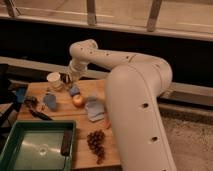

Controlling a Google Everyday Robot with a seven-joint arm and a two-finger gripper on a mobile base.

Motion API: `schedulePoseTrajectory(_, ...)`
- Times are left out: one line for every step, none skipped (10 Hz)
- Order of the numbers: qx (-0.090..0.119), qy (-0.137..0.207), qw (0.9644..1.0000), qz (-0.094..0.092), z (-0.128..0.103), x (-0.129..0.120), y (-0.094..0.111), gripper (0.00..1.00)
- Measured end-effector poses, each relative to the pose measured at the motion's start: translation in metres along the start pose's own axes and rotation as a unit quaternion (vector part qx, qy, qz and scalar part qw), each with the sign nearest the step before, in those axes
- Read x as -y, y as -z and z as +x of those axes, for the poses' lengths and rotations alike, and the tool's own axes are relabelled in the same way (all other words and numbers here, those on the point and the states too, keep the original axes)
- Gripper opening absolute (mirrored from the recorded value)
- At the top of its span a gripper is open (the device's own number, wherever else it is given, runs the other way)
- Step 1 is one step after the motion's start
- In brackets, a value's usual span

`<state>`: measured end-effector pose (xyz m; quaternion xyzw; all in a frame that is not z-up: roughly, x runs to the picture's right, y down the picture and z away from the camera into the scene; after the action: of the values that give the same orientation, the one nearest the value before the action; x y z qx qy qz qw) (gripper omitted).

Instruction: Stack cups on top of each other

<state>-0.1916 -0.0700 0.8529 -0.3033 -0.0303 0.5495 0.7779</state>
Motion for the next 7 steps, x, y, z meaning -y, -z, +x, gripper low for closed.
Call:
schedulePoseTrajectory(-0.002,0.017,0.9998,-0.003,-0.007,-0.011,-0.005,0.18)
schedulePoseTrajectory(-0.003,0.040,0.9992,-0.008,-0.014,-0.024,-0.010,0.18)
schedulePoseTrajectory(-0.006,0.059,0.9982,-0.014,-0.017,-0.038,-0.013,0.18)
schedulePoseTrajectory(-0.007,0.071,0.9972,-0.020,-0.017,-0.048,-0.015,0.18)
schedulePoseTrajectory(-0.010,0.086,0.9959,-0.026,-0.016,-0.058,-0.017,0.18)
schedulePoseTrajectory(-0.013,0.095,0.9950,-0.030,-0.017,-0.064,-0.019,0.18)
schedulePoseTrajectory(-0.018,0.101,0.9942,-0.034,-0.016,-0.071,-0.023,0.18)
